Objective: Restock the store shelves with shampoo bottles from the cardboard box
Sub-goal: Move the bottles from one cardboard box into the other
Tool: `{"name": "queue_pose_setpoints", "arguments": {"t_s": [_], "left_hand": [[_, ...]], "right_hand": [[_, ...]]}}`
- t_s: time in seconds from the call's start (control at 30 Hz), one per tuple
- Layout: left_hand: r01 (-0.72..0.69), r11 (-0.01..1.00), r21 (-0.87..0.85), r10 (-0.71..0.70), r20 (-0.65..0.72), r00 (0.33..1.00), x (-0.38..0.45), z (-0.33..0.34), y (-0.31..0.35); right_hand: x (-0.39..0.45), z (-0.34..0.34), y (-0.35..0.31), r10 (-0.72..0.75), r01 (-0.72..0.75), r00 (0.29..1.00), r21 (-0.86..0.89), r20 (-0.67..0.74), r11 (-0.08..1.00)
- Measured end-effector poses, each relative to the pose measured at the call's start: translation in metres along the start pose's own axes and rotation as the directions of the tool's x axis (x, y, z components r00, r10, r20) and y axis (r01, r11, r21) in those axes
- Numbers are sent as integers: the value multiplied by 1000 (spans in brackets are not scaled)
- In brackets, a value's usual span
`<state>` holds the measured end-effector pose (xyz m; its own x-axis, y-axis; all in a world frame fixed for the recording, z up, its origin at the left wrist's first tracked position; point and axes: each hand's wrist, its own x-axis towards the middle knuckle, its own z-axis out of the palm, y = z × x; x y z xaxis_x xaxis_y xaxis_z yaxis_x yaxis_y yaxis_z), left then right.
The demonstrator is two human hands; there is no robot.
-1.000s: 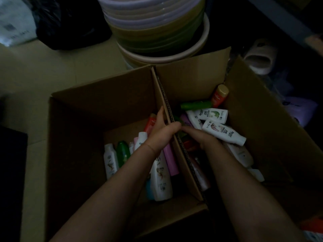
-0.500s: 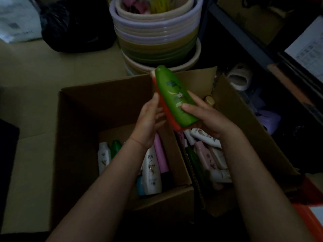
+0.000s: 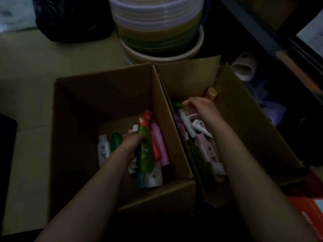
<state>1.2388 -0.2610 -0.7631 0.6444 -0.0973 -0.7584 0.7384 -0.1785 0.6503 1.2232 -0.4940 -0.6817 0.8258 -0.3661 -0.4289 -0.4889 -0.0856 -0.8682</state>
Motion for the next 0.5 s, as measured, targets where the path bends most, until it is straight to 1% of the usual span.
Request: {"name": "queue_pose_setpoints", "arguments": {"t_s": [0.03,0.1,0.17,0.2,0.23,0.27,0.3,0.33,0.4,0.47,0.5], "left_hand": [[-14,999,49,15,-26,1000,3,3,-2],[-66,994,90,69,-31,997,1,14,4],[-92,994,64,90,28,996,-3,32,14],[-89,996,21,87,91,992,-8,42,19],[-93,995,-23,96,167,981,-16,53,25],[-125,991,-40,131,215,968,-26,64,29],[-165,986,-33,168,234,958,-36,73,31],[-208,978,-13,205,239,949,-38,78,29],[-272,962,-2,265,239,934,-35,81,22],[-289,957,-2,281,234,931,-32,79,21],[-296,955,5,287,236,929,-30,78,21]], "right_hand": [[5,-2,9,82,-82,997,-6,8,997],[16,-3,27,237,-236,971,-47,24,971],[30,-1,47,331,-329,943,-86,14,940],[36,1,55,356,-352,934,-113,13,929],[42,2,66,360,-353,933,-171,11,920],[46,4,77,355,-339,935,-260,16,904],[47,5,90,357,-325,934,-360,23,874],[45,6,106,361,-309,932,-450,32,838],[38,6,134,387,-301,921,-540,49,786],[34,7,156,362,-243,930,-639,59,730],[31,10,163,348,-196,933,-689,87,698]]}}
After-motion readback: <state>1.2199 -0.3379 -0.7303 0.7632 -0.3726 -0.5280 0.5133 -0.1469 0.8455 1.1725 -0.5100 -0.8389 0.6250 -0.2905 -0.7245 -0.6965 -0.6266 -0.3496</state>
